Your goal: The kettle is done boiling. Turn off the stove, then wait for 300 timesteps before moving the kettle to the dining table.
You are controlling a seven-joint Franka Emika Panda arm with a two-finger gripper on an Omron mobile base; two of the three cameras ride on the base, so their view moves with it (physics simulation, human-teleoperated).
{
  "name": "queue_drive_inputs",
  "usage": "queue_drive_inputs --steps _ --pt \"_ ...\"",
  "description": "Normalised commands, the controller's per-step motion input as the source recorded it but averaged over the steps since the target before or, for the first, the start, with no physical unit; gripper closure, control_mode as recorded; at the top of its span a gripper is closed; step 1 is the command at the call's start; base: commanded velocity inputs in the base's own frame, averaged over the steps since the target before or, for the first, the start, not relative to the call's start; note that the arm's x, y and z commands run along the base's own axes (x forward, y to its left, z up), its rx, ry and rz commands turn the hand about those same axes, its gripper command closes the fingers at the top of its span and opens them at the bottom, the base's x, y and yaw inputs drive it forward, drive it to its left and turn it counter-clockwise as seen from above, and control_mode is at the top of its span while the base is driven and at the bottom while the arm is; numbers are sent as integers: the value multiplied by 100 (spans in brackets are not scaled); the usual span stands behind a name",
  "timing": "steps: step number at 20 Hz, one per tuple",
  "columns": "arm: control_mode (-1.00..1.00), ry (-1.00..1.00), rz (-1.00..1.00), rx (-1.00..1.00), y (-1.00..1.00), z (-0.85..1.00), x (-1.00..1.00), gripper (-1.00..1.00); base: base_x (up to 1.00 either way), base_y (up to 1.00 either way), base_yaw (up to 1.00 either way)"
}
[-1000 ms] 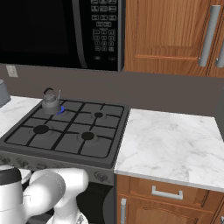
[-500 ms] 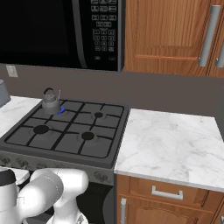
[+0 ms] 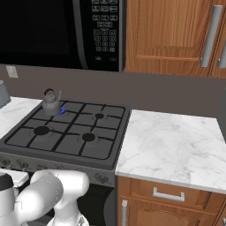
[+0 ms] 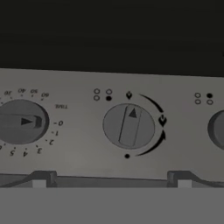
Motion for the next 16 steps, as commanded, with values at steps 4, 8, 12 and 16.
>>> queue_drive_inputs --steps 4,8,12,16 --pt "-100 0 0 0 0 0 2 -100 0 0 0" --pt "-100 0 0 0 0 0 3 -100 0 0 0" --pt "-100 0 0 0 0 -1 5 -100 0 0 0" --pt "-100 0 0 0 0 -2 7 -100 0 0 0"
